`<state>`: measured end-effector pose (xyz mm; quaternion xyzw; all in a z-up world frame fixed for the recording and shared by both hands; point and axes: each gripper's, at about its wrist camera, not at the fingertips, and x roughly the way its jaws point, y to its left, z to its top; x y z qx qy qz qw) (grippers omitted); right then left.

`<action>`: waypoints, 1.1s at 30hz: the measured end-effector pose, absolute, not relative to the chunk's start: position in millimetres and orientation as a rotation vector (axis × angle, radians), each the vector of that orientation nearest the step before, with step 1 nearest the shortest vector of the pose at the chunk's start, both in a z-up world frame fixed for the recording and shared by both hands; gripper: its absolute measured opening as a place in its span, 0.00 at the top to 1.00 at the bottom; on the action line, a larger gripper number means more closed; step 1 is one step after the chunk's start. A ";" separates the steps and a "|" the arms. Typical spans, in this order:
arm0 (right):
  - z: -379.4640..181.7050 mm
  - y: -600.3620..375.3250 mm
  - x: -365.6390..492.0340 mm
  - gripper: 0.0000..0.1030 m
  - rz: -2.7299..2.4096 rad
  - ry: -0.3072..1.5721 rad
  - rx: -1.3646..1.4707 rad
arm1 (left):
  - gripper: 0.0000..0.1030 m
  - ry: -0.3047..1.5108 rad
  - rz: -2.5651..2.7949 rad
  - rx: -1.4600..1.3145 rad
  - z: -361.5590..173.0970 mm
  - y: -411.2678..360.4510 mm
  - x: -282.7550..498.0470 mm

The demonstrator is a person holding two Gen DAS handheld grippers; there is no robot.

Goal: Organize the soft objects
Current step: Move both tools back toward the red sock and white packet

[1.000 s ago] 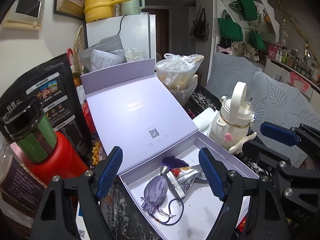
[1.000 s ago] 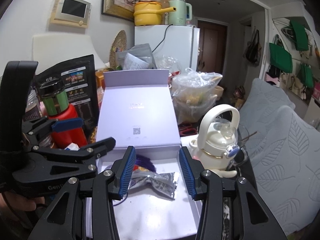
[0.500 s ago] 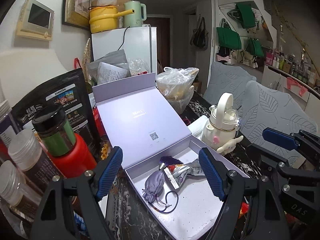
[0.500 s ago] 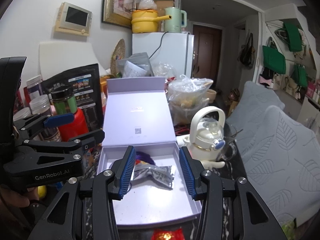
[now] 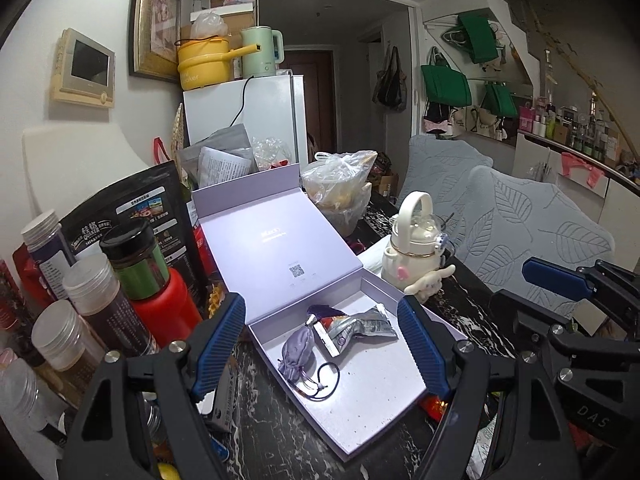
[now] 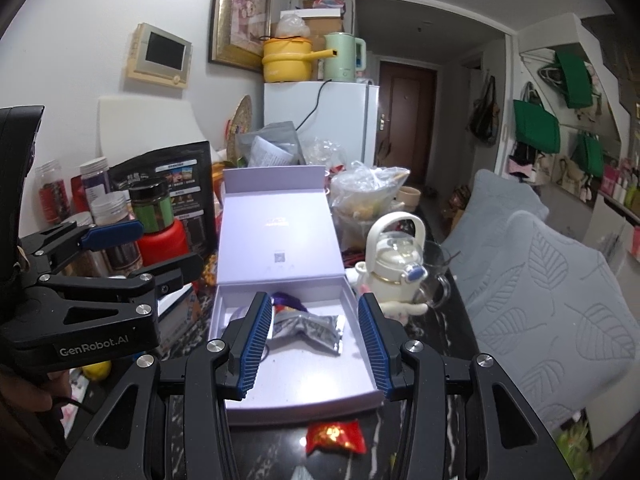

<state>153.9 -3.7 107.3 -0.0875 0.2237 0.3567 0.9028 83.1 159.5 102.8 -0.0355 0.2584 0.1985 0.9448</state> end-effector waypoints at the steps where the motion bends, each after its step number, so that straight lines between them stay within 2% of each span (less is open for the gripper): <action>1: 106.9 -7.3 148.9 0.51 0.738 0.461 -0.179 | 0.24 0.525 0.404 -0.071 103.0 156.7 80.7; 3: 106.5 -14.0 142.2 0.50 0.736 0.458 -0.177 | 0.24 0.524 0.399 -0.069 102.8 150.1 74.9; 6: 103.7 -23.5 132.4 0.43 0.721 0.461 -0.174 | 0.23 0.524 0.386 -0.071 100.2 141.6 66.8; 8: 100.4 -29.3 125.2 0.41 0.710 0.462 -0.169 | 0.20 0.531 0.375 -0.073 96.1 136.1 62.1; 10: 96.4 -35.3 118.1 0.33 0.702 0.464 -0.165 | 0.10 0.539 0.365 -0.071 92.5 129.4 57.3; 12: 91.6 -42.3 111.7 0.30 0.694 0.470 -0.163 | 0.03 0.538 0.356 -0.065 88.1 122.4 51.4; 16: 81.8 -54.4 97.0 0.23 0.669 0.478 -0.155 | 0.03 0.525 0.356 -0.059 79.9 110.8 37.3; 33: 36.6 -97.1 79.9 0.20 0.615 0.588 -0.108 | 0.03 0.566 0.284 -0.100 49.4 83.4 6.5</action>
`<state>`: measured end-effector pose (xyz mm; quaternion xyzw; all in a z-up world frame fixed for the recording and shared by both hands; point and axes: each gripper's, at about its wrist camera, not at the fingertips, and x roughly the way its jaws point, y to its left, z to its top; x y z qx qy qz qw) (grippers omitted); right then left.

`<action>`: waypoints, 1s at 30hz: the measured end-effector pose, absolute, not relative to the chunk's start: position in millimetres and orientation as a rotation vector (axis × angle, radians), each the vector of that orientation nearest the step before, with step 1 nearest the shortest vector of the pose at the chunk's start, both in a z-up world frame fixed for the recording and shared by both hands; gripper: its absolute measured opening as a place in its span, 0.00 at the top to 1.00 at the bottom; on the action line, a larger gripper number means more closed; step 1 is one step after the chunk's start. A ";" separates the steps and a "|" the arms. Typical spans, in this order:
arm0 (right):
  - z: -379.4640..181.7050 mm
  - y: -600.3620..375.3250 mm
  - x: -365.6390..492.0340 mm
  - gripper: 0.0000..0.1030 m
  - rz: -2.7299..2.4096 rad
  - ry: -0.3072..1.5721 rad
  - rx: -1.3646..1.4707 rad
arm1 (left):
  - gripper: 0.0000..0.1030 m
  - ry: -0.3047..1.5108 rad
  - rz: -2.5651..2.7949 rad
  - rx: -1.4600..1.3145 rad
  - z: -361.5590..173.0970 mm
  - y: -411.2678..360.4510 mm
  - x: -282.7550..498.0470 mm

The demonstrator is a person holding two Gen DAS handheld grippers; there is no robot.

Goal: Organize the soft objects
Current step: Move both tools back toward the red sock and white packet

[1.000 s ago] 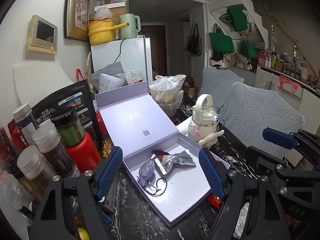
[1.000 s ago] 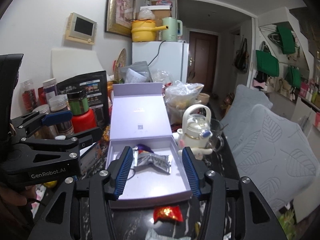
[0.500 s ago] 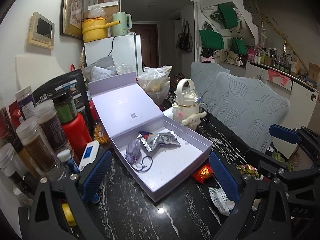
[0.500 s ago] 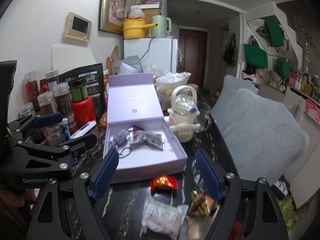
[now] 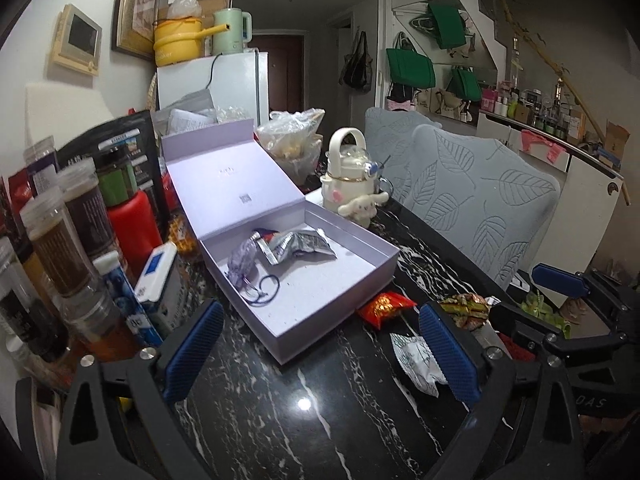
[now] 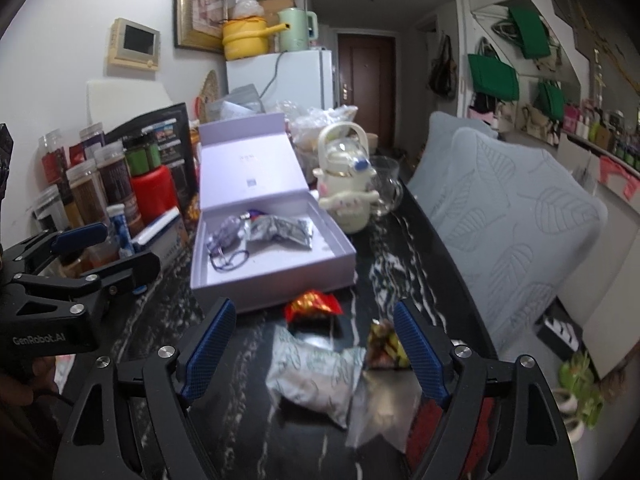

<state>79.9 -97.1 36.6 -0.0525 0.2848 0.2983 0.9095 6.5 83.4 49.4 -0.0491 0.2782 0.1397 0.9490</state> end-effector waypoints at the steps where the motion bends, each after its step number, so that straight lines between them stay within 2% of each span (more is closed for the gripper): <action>1: 32.9 -100.5 80.1 0.20 0.611 0.597 -0.110 | 0.03 0.574 0.278 -0.109 45.8 82.0 7.1; 30: -28.4 -172.7 107.9 0.20 0.473 0.738 -0.098 | 0.03 0.732 0.050 -0.162 -23.1 23.4 66.1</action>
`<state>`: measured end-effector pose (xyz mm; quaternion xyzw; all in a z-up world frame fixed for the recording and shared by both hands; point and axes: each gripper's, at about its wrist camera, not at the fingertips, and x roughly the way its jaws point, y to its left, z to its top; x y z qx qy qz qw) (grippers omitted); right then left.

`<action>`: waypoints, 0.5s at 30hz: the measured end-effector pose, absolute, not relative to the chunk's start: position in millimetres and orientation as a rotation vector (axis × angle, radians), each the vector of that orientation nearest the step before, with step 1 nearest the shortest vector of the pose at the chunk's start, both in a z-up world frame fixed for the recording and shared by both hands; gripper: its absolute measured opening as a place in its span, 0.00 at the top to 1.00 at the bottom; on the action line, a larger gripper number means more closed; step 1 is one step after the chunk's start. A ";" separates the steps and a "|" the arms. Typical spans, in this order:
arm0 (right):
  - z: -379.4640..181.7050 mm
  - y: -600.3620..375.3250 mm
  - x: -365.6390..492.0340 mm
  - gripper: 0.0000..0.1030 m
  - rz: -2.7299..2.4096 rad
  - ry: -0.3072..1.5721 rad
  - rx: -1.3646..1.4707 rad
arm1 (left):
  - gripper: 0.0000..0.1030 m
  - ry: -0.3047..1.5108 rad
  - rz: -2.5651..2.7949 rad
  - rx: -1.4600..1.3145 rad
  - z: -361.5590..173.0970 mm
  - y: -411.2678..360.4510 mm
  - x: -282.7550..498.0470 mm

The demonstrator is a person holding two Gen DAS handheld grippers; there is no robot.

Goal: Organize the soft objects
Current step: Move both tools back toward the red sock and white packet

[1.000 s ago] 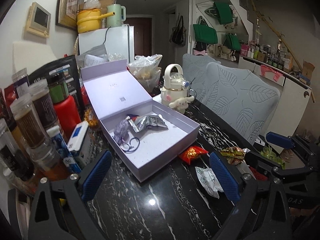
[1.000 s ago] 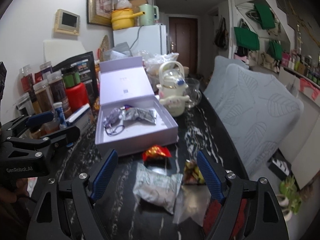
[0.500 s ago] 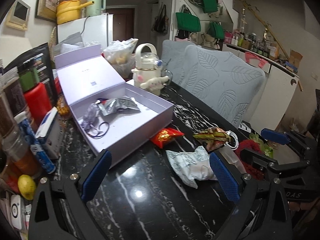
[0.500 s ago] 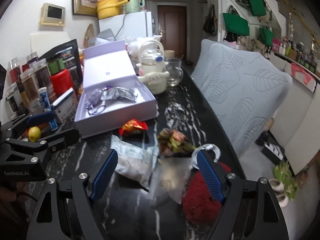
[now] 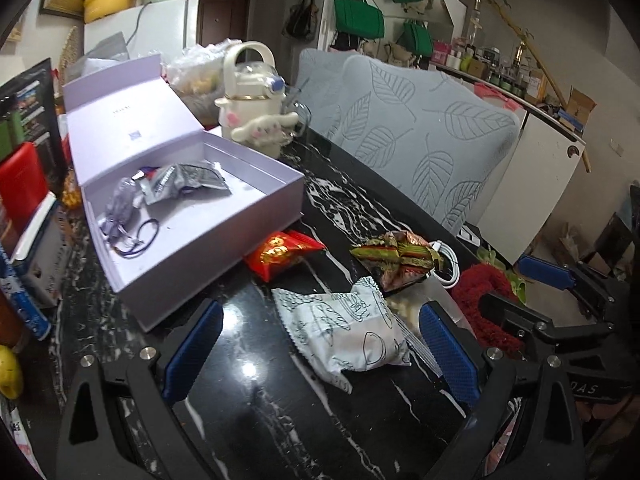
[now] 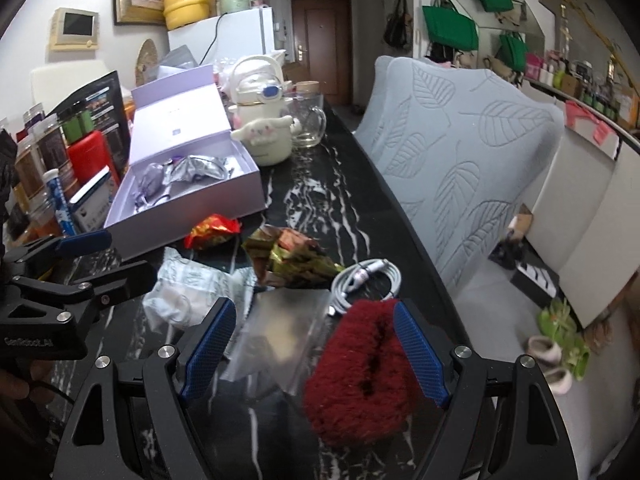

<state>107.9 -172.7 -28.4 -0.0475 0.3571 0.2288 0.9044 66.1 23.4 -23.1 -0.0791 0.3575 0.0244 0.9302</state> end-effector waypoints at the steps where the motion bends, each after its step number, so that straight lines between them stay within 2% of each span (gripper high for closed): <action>1: -29.3 -174.0 108.6 0.20 0.471 0.737 -0.101 | 0.03 0.739 0.046 -0.162 -25.3 22.5 69.0; 15: -62.4 -198.1 124.4 0.19 0.415 0.812 -0.073 | 0.03 0.853 0.010 -0.159 -58.9 1.6 104.2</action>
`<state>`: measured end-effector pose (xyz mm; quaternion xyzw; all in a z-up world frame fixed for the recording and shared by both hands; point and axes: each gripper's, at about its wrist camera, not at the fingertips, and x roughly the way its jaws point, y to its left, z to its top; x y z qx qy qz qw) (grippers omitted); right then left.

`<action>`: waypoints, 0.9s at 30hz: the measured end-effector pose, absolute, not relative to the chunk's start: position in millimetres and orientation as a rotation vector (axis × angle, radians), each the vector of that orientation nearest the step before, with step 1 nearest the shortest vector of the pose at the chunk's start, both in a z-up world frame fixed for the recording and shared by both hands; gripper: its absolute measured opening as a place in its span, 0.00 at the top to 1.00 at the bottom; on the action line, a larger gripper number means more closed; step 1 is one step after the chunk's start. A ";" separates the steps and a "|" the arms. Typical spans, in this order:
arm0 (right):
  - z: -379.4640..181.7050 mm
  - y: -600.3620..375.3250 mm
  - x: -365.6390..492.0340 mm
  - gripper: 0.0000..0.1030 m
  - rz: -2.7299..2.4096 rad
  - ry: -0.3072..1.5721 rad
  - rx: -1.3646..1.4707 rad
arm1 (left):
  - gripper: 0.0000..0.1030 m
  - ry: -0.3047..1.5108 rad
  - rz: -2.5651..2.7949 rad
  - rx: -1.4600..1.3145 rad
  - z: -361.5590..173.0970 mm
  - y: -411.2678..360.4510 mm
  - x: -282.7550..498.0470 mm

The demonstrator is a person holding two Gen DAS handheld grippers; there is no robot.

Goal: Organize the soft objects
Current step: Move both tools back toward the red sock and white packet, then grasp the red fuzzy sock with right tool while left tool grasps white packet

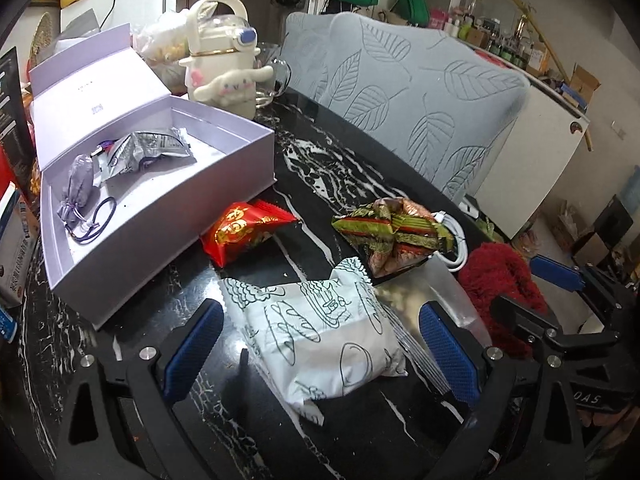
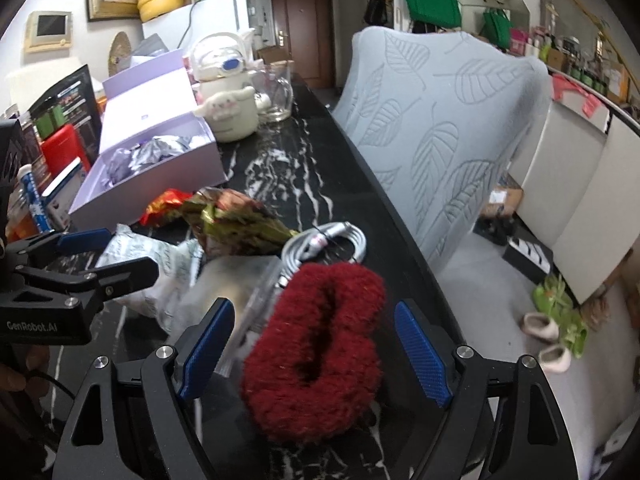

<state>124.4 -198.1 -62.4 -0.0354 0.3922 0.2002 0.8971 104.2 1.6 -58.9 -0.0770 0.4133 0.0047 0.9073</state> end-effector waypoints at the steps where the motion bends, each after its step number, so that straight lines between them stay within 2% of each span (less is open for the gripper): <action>1: -63.8 -199.0 125.6 0.19 0.414 0.816 -0.073 | 0.03 0.859 0.014 -0.155 -60.8 1.2 106.7; 15: -91.4 -210.6 134.1 0.19 0.437 0.890 0.002 | 0.03 0.999 -0.007 -0.231 -95.8 8.7 131.6; 18: -93.5 -210.9 132.0 0.15 0.430 0.872 -0.003 | 0.03 0.990 -0.008 -0.205 -94.8 5.8 132.3; 27: -95.0 -210.9 129.6 0.14 0.414 0.840 -0.013 | 0.03 0.975 0.013 -0.160 -97.4 1.2 130.9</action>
